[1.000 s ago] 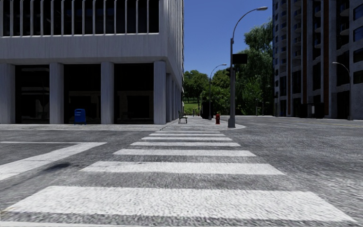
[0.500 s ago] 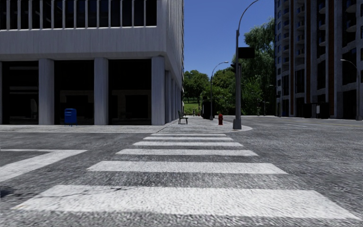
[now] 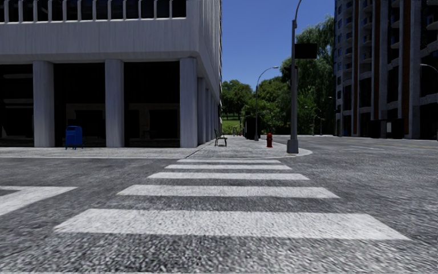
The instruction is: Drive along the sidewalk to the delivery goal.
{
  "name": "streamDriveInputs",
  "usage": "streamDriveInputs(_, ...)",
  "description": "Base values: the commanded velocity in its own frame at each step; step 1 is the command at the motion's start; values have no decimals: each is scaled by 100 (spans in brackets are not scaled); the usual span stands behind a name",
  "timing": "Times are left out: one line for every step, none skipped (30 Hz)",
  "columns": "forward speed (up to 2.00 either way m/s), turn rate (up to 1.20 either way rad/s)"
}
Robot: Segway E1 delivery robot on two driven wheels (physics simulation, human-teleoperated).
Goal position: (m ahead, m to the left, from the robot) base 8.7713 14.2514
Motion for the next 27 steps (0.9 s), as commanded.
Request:
streamDriveInputs(143,0)
streamDriveInputs(143,0)
streamDriveInputs(143,0)
streamDriveInputs(143,0)
streamDriveInputs(143,0)
streamDriveInputs(143,0)
streamDriveInputs(143,0)
streamDriveInputs(143,0)
streamDriveInputs(143,0)
streamDriveInputs(143,0)
streamDriveInputs(143,0)
streamDriveInputs(143,0)
streamDriveInputs(146,0)
streamDriveInputs(200,0)
streamDriveInputs(200,0)
streamDriveInputs(200,0)
streamDriveInputs(200,0)
streamDriveInputs(200,0)
streamDriveInputs(200,0)
streamDriveInputs(200,0)
streamDriveInputs(200,0)
streamDriveInputs(200,0)
streamDriveInputs(200,0)
streamDriveInputs(200,0)
streamDriveInputs(200,0)
streamDriveInputs(200,0)
streamDriveInputs(200,0)
